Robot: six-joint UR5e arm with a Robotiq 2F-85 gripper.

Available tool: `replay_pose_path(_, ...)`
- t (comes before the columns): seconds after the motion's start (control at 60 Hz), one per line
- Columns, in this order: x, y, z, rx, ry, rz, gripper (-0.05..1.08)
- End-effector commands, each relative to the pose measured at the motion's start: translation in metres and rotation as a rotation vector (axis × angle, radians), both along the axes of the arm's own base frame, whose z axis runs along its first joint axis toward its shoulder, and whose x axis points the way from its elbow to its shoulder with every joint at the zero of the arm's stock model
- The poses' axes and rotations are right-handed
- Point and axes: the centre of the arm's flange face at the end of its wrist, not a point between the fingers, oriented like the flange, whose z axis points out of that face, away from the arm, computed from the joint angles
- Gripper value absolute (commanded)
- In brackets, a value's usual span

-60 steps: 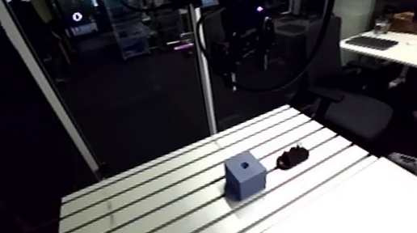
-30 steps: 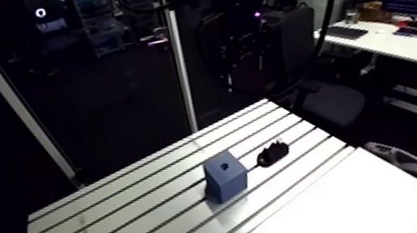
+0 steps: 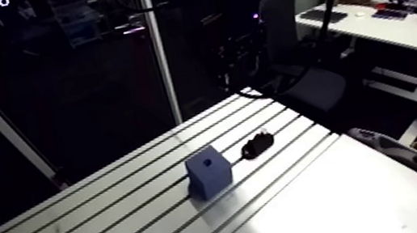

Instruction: Pick up the M10 bolt and insert it into the hex recess until seated.

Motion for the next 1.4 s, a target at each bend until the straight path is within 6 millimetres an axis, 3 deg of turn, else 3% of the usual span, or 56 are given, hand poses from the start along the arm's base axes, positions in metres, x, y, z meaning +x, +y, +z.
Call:
replay_pose_path(0.017,-0.004,0.011,-0.018,-0.013,-0.026,-0.011,0.01)
replay_pose_path(0.117,-0.005,0.013,-0.026,-0.017,-0.036,-0.011,0.02)
replay_pose_path(0.267,-0.002,0.027,-0.039,-0.028,-0.059,-0.016,0.19)
replay_pose_path(0.533,0.003,0.044,-0.055,-0.042,-0.083,-0.011,0.26)
replay_pose_path(0.933,0.014,0.036,-0.074,-0.065,-0.121,-0.010,0.37)
replay_pose_path(1.4,0.018,0.034,-0.092,-0.061,-0.140,-0.009,0.40)
